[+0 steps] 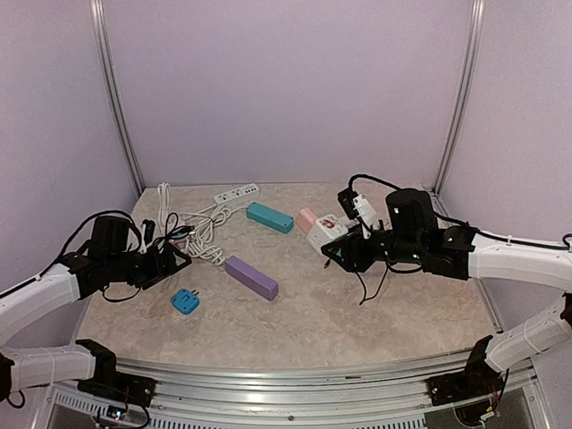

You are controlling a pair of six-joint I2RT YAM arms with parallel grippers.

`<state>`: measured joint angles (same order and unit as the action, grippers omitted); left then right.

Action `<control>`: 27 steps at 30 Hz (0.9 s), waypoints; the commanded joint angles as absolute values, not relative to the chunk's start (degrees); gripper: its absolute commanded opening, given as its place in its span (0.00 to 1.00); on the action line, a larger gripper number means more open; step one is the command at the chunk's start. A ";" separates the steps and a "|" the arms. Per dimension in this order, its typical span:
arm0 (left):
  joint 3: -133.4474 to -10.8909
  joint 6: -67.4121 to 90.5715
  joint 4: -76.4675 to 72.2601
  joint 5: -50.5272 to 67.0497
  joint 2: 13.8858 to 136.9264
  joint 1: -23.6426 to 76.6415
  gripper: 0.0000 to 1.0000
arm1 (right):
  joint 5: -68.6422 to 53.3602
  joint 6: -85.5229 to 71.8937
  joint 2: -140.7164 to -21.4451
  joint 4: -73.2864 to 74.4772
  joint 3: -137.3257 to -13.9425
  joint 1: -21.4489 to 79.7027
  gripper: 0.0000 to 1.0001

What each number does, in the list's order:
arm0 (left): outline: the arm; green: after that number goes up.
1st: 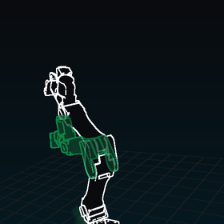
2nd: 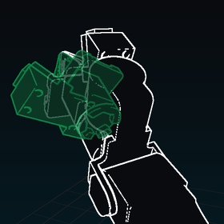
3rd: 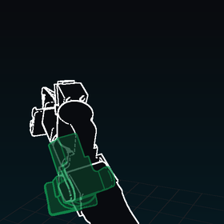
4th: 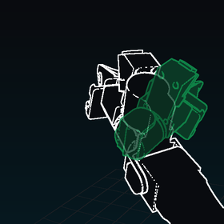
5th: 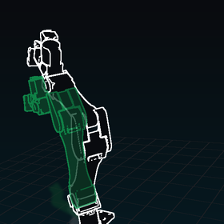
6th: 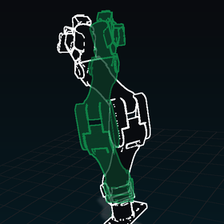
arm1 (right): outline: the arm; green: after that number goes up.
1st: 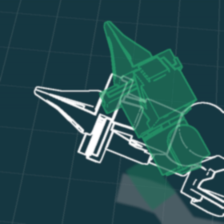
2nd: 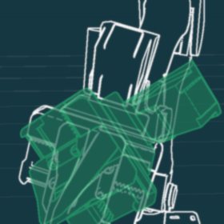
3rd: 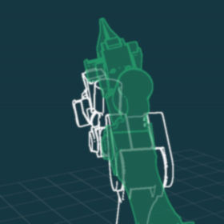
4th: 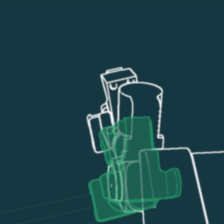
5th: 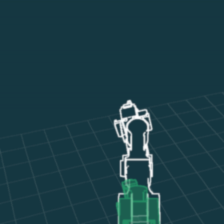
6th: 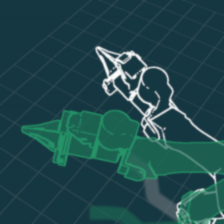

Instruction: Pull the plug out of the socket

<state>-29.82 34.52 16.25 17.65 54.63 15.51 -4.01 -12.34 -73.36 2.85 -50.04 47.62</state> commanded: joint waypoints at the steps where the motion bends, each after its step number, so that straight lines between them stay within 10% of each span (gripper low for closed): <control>1: -36.73 31.30 15.64 19.01 53.65 21.71 0.93 | -5.83 -6.30 -70.05 -5.87 -48.58 50.83 0.00; 27: -52.14 43.93 -5.75 36.06 76.01 35.68 0.98 | -1.67 5.83 -80.26 -9.66 -56.30 60.44 0.00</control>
